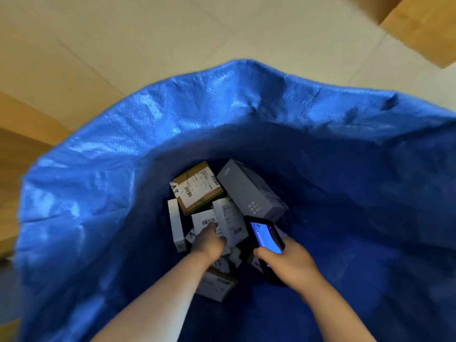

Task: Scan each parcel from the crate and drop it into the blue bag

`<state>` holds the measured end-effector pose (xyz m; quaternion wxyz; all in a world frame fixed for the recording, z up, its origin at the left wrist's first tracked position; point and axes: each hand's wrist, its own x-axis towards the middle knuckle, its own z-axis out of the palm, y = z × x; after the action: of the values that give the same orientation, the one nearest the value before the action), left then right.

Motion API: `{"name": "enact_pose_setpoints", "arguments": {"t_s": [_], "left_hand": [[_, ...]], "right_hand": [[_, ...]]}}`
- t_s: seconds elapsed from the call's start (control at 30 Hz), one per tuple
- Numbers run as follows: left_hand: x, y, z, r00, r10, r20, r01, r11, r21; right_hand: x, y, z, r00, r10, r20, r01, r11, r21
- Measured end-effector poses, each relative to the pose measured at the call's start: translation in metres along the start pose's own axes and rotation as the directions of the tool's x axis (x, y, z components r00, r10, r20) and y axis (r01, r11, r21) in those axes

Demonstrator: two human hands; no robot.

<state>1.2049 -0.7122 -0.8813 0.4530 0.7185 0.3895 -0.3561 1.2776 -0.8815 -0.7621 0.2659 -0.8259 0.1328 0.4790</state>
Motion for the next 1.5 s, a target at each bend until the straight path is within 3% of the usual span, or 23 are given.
{"name": "enact_pose_setpoints", "arguments": {"t_s": [0.23,0.37,0.53,0.7,0.93,1.17,1.5], "left_hand": [[-0.107,0.034,-0.060,0.984,0.164,-0.068,-0.140,0.951,0.275],[-0.184,0.057,-0.096,0.954,0.275,-0.117,-0.221,0.914,0.339],[-0.279,0.068,-0.136,0.897,0.384,-0.219,-0.288,0.884,0.369],[-0.355,0.053,-0.174,0.812,0.446,-0.377,-0.355,0.889,0.289],[-0.443,-0.013,-0.205,0.771,0.389,-0.505,-0.376,0.917,0.132],[-0.509,-0.124,-0.212,0.765,0.280,-0.580,-0.338,0.941,0.008],[-0.568,-0.299,-0.195,0.818,0.047,-0.574,-0.103,0.992,-0.066]], "right_hand": [[-0.094,-0.034,-0.038,1.000,-0.023,0.003,0.023,1.000,-0.011],[-0.163,-0.057,-0.064,0.998,-0.070,-0.001,0.070,0.997,-0.035],[-0.247,-0.074,-0.084,0.988,-0.152,-0.006,0.151,0.985,-0.086],[-0.311,-0.086,-0.082,0.974,-0.225,0.010,0.225,0.966,-0.129],[-0.384,-0.114,-0.044,0.935,-0.345,0.084,0.355,0.911,-0.211],[-0.458,-0.131,0.034,0.875,-0.460,0.152,0.484,0.827,-0.286],[-0.535,-0.110,0.152,0.838,-0.485,0.251,0.545,0.760,-0.353]]}}
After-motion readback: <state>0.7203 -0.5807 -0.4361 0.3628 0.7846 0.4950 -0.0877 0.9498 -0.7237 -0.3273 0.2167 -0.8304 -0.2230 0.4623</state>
